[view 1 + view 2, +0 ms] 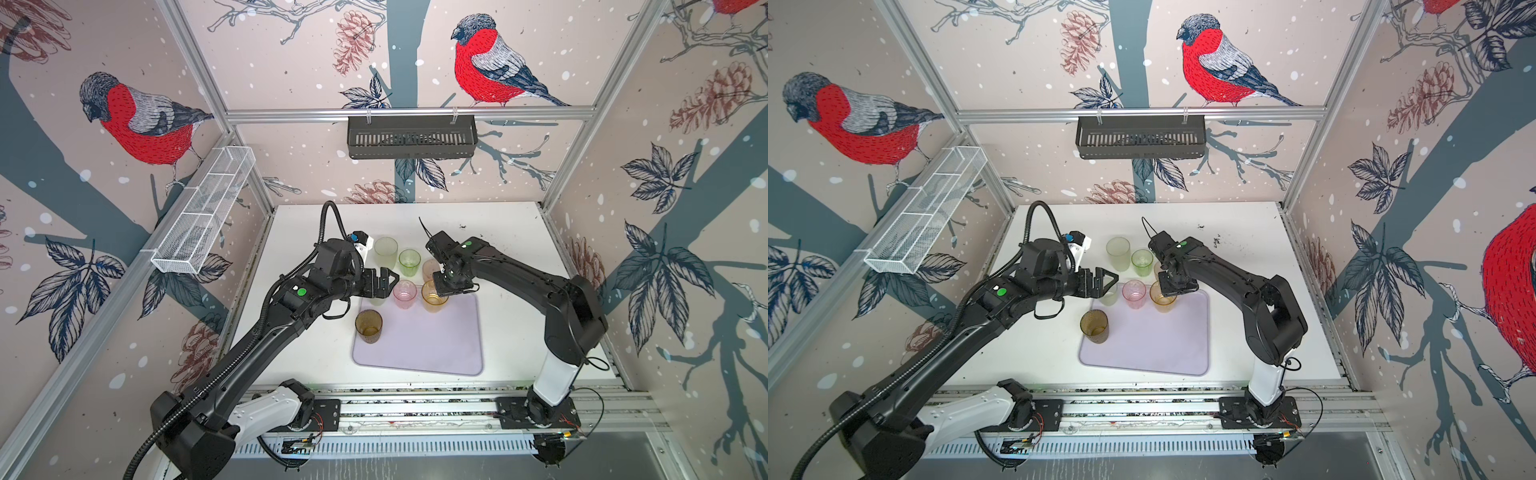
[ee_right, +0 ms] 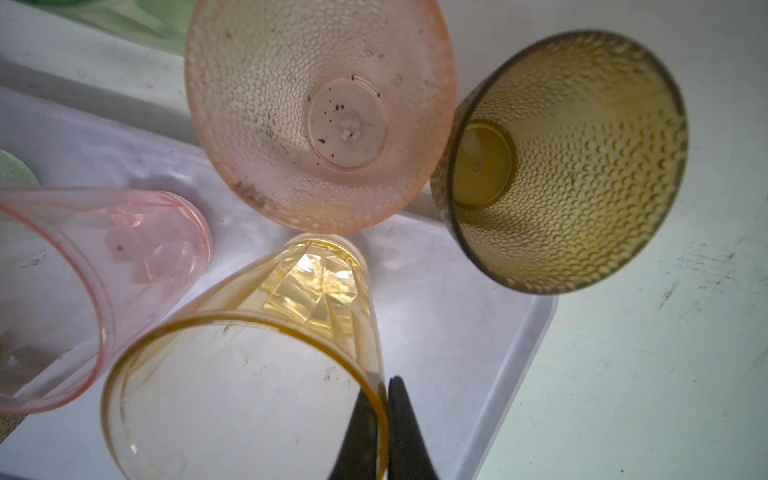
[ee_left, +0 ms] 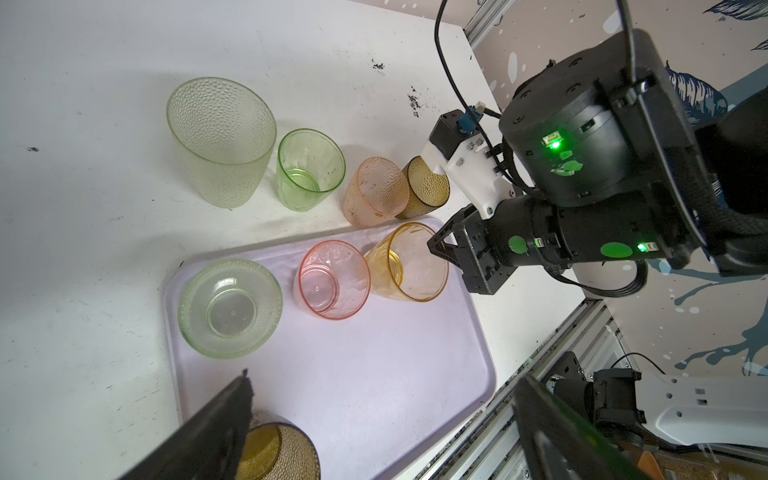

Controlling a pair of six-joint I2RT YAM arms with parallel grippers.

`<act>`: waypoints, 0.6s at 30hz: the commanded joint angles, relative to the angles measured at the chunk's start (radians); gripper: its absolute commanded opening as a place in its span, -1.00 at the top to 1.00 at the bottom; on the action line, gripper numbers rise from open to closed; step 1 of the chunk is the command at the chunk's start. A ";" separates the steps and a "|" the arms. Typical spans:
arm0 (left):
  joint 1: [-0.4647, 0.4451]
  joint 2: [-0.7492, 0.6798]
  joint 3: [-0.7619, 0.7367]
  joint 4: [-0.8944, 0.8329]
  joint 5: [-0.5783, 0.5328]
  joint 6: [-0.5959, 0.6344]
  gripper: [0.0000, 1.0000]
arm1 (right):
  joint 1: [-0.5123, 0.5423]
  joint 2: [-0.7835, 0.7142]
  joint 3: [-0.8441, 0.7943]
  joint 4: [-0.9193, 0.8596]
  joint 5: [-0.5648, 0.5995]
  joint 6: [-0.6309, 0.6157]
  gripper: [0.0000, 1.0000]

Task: Place the glasses into the tray
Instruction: 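Lower the yellow cup onto the tray beside the pink cup with the right gripper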

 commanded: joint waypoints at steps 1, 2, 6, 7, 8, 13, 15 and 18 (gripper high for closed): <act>0.003 -0.001 0.010 0.000 0.009 0.010 -0.95 | 0.001 0.004 -0.002 0.012 0.007 -0.013 0.93; 0.003 0.000 0.011 0.000 0.009 0.011 -0.95 | 0.001 0.005 -0.002 0.013 0.008 -0.013 0.92; 0.002 0.002 0.014 -0.001 0.009 0.010 -0.95 | 0.001 0.008 0.002 0.011 0.006 -0.014 0.92; 0.002 0.001 0.012 -0.001 0.008 0.010 -0.95 | 0.001 0.009 0.004 0.011 0.006 -0.014 0.92; 0.002 0.001 0.011 -0.001 0.009 0.010 -0.95 | 0.001 0.012 0.005 0.011 0.007 -0.015 0.92; 0.003 -0.001 0.015 -0.004 0.005 0.010 -0.95 | 0.001 0.015 0.007 0.009 0.007 -0.020 0.89; 0.003 0.000 0.015 -0.006 0.004 0.011 -0.95 | 0.001 0.014 0.007 0.010 0.005 -0.023 0.87; 0.002 0.000 0.014 -0.006 0.006 0.011 -0.95 | 0.002 0.015 0.009 0.008 0.005 -0.022 0.82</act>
